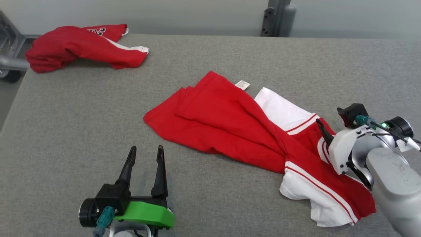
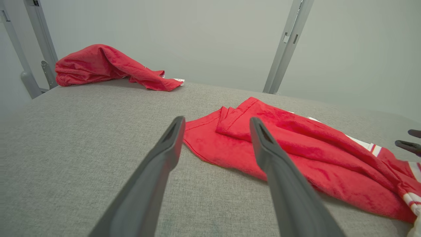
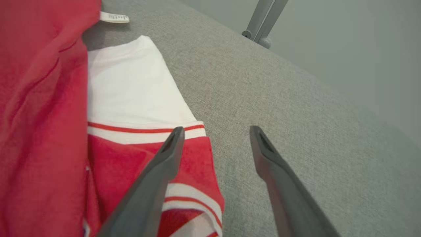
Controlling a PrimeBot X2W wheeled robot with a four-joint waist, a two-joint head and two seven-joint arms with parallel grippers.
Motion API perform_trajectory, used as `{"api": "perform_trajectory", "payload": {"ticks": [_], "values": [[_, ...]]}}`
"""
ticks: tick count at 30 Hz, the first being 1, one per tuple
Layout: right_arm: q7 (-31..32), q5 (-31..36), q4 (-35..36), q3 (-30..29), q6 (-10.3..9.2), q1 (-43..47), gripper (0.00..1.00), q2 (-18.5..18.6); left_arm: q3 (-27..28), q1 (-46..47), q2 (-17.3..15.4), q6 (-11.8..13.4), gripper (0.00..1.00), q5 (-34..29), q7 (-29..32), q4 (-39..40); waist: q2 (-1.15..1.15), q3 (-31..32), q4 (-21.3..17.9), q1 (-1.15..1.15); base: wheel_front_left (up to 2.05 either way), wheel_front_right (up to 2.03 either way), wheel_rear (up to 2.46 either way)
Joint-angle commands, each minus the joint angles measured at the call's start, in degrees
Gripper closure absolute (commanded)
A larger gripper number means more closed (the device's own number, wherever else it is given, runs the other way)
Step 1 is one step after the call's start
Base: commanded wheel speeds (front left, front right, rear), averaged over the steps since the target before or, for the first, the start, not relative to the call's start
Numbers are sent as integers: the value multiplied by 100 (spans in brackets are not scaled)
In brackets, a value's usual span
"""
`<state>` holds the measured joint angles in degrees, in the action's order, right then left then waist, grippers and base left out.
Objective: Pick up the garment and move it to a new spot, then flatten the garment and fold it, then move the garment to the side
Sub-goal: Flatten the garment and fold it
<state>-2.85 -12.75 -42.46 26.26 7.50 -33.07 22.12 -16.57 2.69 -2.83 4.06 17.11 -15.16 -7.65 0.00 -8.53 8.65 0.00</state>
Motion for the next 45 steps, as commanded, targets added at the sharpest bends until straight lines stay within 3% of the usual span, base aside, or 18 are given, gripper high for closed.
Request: {"api": "perform_trajectory", "payload": {"ticks": [1, 6, 7, 8, 9, 10, 16, 21, 35, 43, 44, 45], "values": [[127, -180, -162, 146, -2, -118, 0, 47, -14, 116, -11, 38, 0, 20, 1, 33, 0, -278, 298, 0, 0, 0, 0], [635, -977, -548, 784, -2, -401, 0, 154, -63, 162, -11, 76, 0, 38, 1, 77, 0, -342, 412, 0, 0, 0, 0], [737, -1157, -586, 920, -2, -399, 22, 174, -71, 157, -11, 92, 0, 47, 1, 86, 0, -347, 424, 0, 0, 0, 0], [820, -1293, -608, 1027, -2, -411, 65, 207, -72, 150, -11, 96, 0, 56, 2, 93, 0, -350, 431, 0, 0, 0, 0], [880, -1415, -600, 1152, -2, -443, 86, 255, -77, 146, -11, 102, 0, 63, 1, 95, 0, -353, 437, 0, 0, 0, 0], [912, -1516, -588, 1252, -2, -487, 100, 312, -80, 141, -11, 108, 0, 68, 1, 98, 0, -356, 442, 0, 0, 0, 0], [731, -1825, -561, 1593, -7, -986, 100, 644, -109, 196, -11, 114, 0, 98, 1, 139, 0, -447, 489, 0, 0, 0, 0], [407, -1664, -778, 1641, -6, -1586, 100, 809, -156, 263, -12, 123, 0, 112, 2, 157, 0, -588, 587, 0, 0, 0, 0], [5, -1102, -1959, 1447, -6, -3213, 100, 1339, -395, 535, -11, 179, 0, 206, 1, 227, 0, -1068, 1032, 0, 0, 0, 0], [-225, -704, -2733, 1267, -6, -3537, 100, 1497, -507, 647, -10, 216, 0, 220, 1, 246, 0, -1243, 1181, 0, 0, 0, 0], [-225, -705, -2798, 1234, -6, -3510, 89, 1470, -510, 653, -10, 228, 0, 222, 1, 246, 0, -1245, 1180, 0, 0, 0, 0], [-277, -707, -2842, 1197, -6, -3491, 51, 1432, -514, 654, -10, 242, 0, 222, 1, 242, 0, -1240, 1174, 0, 0, 0, 0]]}}
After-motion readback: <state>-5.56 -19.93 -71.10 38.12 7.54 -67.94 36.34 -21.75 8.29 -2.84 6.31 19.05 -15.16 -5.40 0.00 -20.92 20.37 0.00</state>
